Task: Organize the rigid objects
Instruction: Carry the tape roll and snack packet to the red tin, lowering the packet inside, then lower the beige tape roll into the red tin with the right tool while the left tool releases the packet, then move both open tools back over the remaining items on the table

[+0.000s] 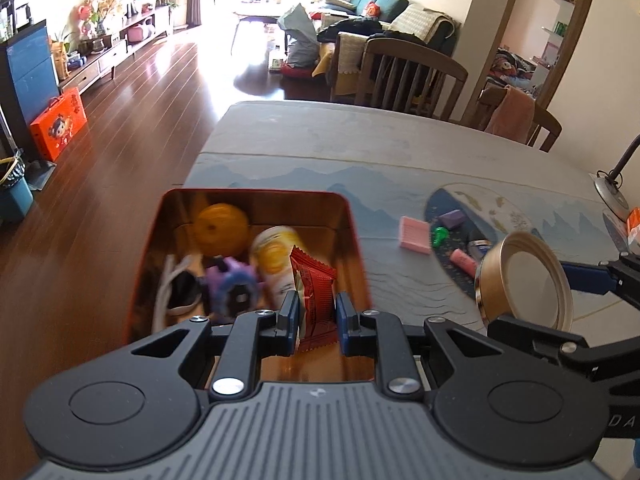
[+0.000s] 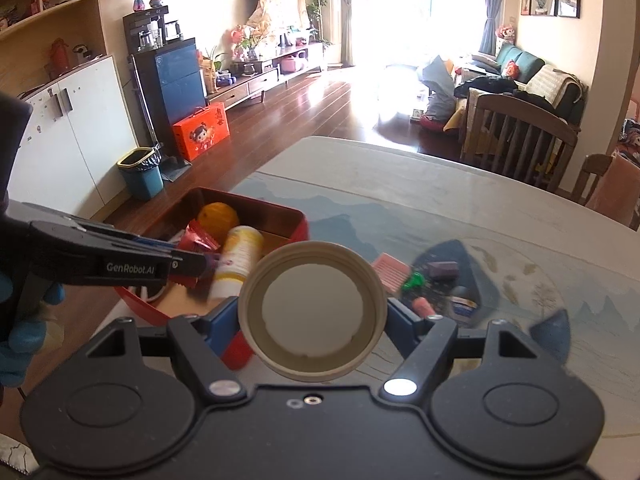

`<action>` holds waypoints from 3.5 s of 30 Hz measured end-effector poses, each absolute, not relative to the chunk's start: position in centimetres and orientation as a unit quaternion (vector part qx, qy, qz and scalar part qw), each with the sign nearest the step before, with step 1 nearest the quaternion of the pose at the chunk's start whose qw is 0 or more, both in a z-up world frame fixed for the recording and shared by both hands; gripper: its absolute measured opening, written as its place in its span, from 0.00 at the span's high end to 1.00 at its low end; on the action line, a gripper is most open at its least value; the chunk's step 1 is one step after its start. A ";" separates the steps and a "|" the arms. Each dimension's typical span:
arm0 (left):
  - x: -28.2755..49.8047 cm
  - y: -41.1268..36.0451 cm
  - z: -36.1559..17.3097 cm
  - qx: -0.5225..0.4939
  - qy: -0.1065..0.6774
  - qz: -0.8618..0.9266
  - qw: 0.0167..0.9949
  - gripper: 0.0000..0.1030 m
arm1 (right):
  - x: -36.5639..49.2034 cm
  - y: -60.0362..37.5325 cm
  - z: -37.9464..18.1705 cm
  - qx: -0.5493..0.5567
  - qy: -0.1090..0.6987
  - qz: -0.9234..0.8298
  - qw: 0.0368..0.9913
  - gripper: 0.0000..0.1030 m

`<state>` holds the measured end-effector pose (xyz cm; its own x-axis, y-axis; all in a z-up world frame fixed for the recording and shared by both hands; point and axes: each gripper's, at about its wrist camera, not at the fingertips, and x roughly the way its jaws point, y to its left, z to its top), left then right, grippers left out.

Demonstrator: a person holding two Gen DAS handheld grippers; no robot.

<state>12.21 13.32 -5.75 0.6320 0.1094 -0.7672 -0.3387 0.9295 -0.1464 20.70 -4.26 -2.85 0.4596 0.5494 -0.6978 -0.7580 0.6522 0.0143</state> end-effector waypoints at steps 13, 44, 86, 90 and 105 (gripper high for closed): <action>10.8 18.2 -8.8 -0.146 0.449 0.116 0.874 0.82 | 19.9 2.2 -4.4 -0.176 0.341 0.401 0.832 0.27; 12.8 22.1 -11.9 -0.135 0.485 0.108 0.857 0.82 | 18.0 8.5 -9.2 -0.288 0.332 0.422 0.793 0.27; 10.5 16.7 -7.9 -0.120 0.441 0.154 0.876 0.34 | 18.6 -0.3 -3.3 -0.190 0.325 0.435 0.818 0.08; 10.8 14.8 -6.6 -0.112 0.422 0.157 0.886 0.30 | 19.2 -2.0 -2.6 -0.175 0.320 0.440 0.821 0.04; 13.2 7.4 -4.2 -0.099 0.370 0.140 0.913 0.20 | 21.7 -9.1 -1.8 -0.142 0.317 0.432 0.832 0.00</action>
<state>13.23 7.36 -4.23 0.6867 0.1826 -0.7036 -0.3298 0.9408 -0.0778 21.72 -9.07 -1.76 0.4262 0.6293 -0.6499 -0.8093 0.5863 0.0371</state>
